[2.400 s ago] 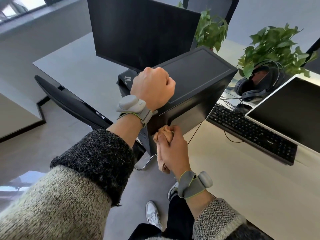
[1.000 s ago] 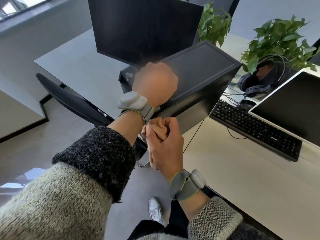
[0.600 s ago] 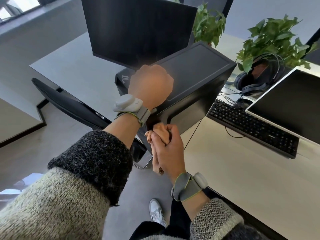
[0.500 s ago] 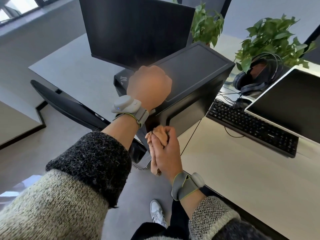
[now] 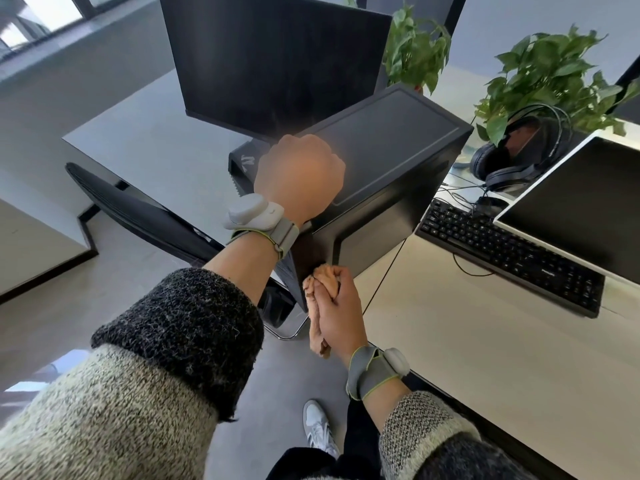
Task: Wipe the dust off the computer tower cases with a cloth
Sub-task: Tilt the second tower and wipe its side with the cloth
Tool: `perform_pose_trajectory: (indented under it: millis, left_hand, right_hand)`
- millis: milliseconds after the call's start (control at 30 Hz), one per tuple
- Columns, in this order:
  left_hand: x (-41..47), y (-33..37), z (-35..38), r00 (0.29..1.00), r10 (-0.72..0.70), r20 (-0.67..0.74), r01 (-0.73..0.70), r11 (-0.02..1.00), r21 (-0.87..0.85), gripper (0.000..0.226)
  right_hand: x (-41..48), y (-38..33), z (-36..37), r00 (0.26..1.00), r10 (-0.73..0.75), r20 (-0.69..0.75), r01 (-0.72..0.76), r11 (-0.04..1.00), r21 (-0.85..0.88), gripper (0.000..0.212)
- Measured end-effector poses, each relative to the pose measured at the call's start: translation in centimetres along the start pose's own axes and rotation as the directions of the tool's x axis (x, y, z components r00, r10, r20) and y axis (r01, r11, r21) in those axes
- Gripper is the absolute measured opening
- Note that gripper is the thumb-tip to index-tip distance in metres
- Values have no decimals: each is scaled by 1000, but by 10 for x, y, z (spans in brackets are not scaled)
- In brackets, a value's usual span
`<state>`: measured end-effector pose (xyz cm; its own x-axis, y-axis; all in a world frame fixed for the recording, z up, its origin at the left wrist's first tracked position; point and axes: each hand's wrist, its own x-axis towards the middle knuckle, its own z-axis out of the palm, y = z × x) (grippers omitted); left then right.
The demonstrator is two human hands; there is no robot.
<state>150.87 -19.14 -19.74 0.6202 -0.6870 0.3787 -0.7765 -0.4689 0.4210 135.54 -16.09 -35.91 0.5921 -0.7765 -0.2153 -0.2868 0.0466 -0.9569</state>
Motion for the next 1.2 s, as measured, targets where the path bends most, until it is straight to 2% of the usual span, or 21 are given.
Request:
perform_pose_trajectory:
  millis: [100, 300, 400, 500, 600, 700, 767, 867, 900, 1000, 1067, 1200]
  left_hand:
    - [-1, 0, 1, 1000, 3, 4, -3, 1000, -3, 41]
    - [0, 0, 0, 1000, 3, 12, -3, 1000, -1, 40]
    - [0, 2, 1, 1000, 3, 7, -4, 1000, 18, 40]
    - [0, -1, 2, 1000, 0, 2, 0, 1000, 15, 41]
    - [1, -2, 2, 1000, -4, -3, 4, 1000, 0, 39]
    - [2, -2, 3, 1000, -5, -7, 6, 1000, 7, 39]
    - [1, -2, 3, 1000, -13, -15, 14, 1000, 24, 40]
    - [0, -1, 4, 1000, -16, -25, 17, 999, 46, 41]
    - [0, 0, 5, 1000, -12, -23, 14, 999, 51, 41]
    - [2, 1, 9, 999, -19, -27, 21, 997, 76, 40]
    - [4, 1, 10, 998, -35, -44, 39, 994, 102, 39]
    - [2, 1, 12, 999, -33, -34, 37, 992, 122, 40]
  right_hand:
    - [8, 4, -1, 996, 91, -1, -91, 995, -47, 13]
    - [-1, -8, -2, 997, -44, -58, 47, 997, 54, 13]
    - [5, 6, 1, 997, 63, -45, -63, 998, -2, 12]
    - [11, 10, 1, 985, 167, -40, -167, 986, 24, 14]
    - [6, -4, -2, 997, 39, -72, -31, 994, 108, 17]
    - [2, -8, 0, 994, -43, -99, 50, 997, 64, 15]
    - [5, 0, 2, 993, 11, -120, -9, 1000, 21, 13]
    - [10, 11, 3, 981, 176, -81, -174, 984, 27, 12]
    - [10, 9, 1, 980, 182, -77, -179, 983, 45, 12]
    - [6, -2, -5, 992, 54, -112, -38, 989, 143, 14]
    - [6, -4, -4, 991, -11, -133, 30, 990, 140, 13]
    - [14, 10, -5, 989, 102, -107, -102, 995, 2, 11]
